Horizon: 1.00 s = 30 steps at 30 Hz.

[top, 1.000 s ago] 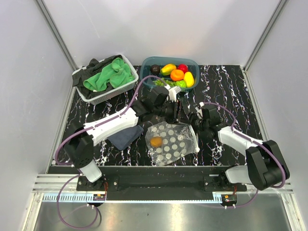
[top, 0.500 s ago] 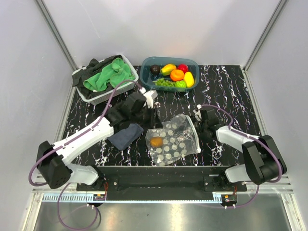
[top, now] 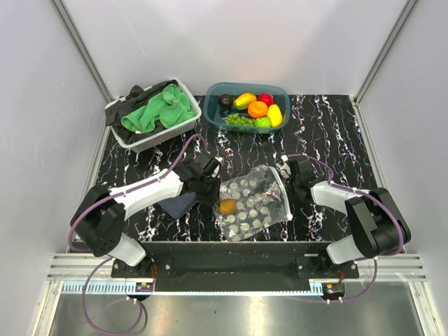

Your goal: Open the zip-top bag and remove the fake food

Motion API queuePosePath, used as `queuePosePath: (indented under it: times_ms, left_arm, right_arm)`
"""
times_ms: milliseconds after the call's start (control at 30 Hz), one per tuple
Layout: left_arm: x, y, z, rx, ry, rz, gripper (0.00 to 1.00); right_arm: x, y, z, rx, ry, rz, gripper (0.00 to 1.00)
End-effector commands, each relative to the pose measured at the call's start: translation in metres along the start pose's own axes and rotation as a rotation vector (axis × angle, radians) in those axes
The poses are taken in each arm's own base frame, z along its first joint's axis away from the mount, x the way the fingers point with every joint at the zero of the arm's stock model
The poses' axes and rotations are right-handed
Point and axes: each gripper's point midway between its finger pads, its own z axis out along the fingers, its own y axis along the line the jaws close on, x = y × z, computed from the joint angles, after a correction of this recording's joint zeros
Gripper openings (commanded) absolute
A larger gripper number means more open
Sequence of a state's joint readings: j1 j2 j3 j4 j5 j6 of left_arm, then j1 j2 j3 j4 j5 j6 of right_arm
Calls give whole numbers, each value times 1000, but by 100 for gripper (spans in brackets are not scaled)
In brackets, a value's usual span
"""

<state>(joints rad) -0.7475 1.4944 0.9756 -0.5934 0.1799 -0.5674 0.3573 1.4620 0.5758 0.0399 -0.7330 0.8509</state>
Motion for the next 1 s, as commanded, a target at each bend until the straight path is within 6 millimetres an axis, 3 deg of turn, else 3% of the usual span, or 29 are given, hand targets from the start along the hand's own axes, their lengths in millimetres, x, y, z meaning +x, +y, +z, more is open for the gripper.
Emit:
queuePosePath:
  times_ms: [0, 167, 400, 500, 600, 833, 967]
  left_arm:
    - [-8, 11, 14, -50, -20, 30, 14]
    - [-11, 6, 39, -36, 3, 15, 14]
    - [-16, -30, 59, 71, 13, -7, 13]
    - [-16, -34, 65, 81, 25, -8, 13]
    - [-19, -34, 62, 78, 15, -4, 12]
    - [-25, -36, 24, 89, -76, 0, 12]
    - [-38, -31, 21, 78, -104, -17, 11]
  right_arm:
    - [-3, 15, 1, -57, 32, -84, 69]
    - [1, 13, 3, -65, 57, -78, 71]
    - [2, 8, 9, -68, 78, -54, 72]
    - [-4, 7, 14, -61, 75, -61, 73]
    - [-10, 7, 20, -64, 77, -37, 73]
    - [-21, 5, 26, -43, 50, -32, 73]
    - [-23, 3, 30, -40, 55, -23, 72]
